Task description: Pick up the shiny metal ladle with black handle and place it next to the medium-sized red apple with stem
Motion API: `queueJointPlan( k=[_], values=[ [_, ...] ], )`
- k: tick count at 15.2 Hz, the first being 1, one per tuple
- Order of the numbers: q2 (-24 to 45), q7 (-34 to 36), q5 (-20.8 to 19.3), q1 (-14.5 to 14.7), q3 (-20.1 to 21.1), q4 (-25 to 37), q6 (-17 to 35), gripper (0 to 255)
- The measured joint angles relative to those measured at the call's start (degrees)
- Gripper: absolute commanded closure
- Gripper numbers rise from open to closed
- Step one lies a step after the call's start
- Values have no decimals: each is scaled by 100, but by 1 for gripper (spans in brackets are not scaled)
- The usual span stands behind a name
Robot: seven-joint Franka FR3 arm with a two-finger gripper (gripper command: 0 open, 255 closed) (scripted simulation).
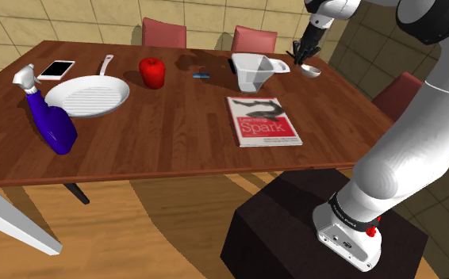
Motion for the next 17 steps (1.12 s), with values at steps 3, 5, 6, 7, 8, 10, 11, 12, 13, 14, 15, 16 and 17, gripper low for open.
queueJointPlan(
  k=[3,5,6,7,8,10,11,12,13,14,15,16,17],
  values=[
    [-51,38,-36,-2,-10,181,-227,255],
    [-69,56,-52,-5,-14,300,-362,255],
    [-81,61,-60,-9,-19,361,-434,255],
    [-72,66,-61,-15,-22,454,-518,255],
    [-84,87,-71,-10,-21,515,-590,255],
    [-98,101,-83,-15,-26,650,-738,255],
    [-100,117,-89,-15,-26,729,-817,255],
    [-105,130,-95,-13,-25,786,-878,255],
    [-138,192,-116,22,-5,779,-893,255],
    [-219,288,-157,84,30,670,-850,255],
    [-303,405,-203,155,74,574,-821,255],
    [-357,534,-240,230,127,491,-773,255],
    [-414,694,-282,319,192,461,-782,255]
  ],
)
